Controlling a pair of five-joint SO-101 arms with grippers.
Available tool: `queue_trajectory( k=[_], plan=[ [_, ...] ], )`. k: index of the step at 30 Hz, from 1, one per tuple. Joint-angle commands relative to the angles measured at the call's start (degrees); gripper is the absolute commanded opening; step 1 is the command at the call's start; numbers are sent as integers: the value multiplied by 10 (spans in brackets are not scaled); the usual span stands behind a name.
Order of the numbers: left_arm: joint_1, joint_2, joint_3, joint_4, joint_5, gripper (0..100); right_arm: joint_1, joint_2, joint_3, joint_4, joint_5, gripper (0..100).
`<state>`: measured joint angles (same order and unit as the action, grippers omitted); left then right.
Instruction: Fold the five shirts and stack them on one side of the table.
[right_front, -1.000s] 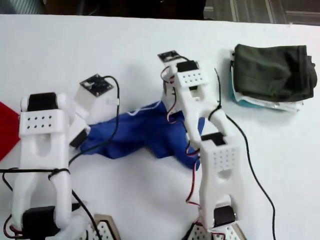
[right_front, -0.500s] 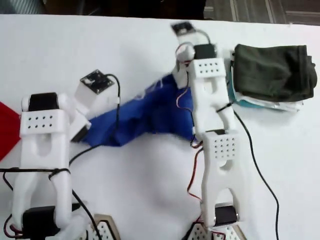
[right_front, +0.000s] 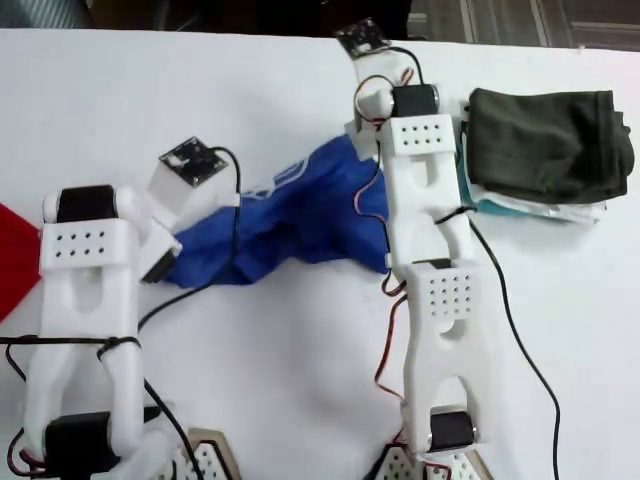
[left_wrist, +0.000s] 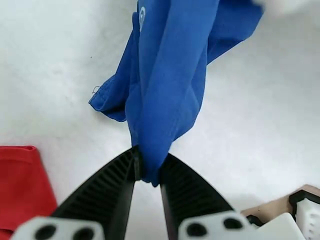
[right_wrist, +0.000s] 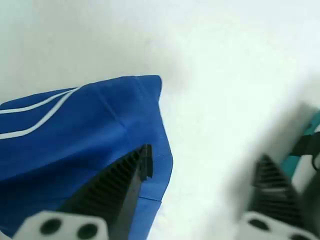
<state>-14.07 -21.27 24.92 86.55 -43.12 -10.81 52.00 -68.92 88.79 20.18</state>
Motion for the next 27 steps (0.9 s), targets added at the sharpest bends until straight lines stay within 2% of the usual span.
queue_trajectory(
  k=[1, 3, 8, 17, 21, 27],
  plan=[
    [-6, -22, -3, -5, 2, 26, 23, -42, -61, 65, -3, 368],
    [-6, -22, -4, -5, 2, 26, 26, -46, -79, 122, -25, 368],
    [-6, -20, -4, -17, 2, 26, 29, -83, -14, 128, -47, 353],
    [-5, -19, -3, -38, 2, 26, 0, -313, 386, 126, -41, 318],
    [-5, -19, -3, -38, 2, 26, -41, -395, 564, 124, 6, 318],
    [-5, -19, -3, -33, 2, 26, -88, -456, 703, 66, 24, 318]
  ],
)
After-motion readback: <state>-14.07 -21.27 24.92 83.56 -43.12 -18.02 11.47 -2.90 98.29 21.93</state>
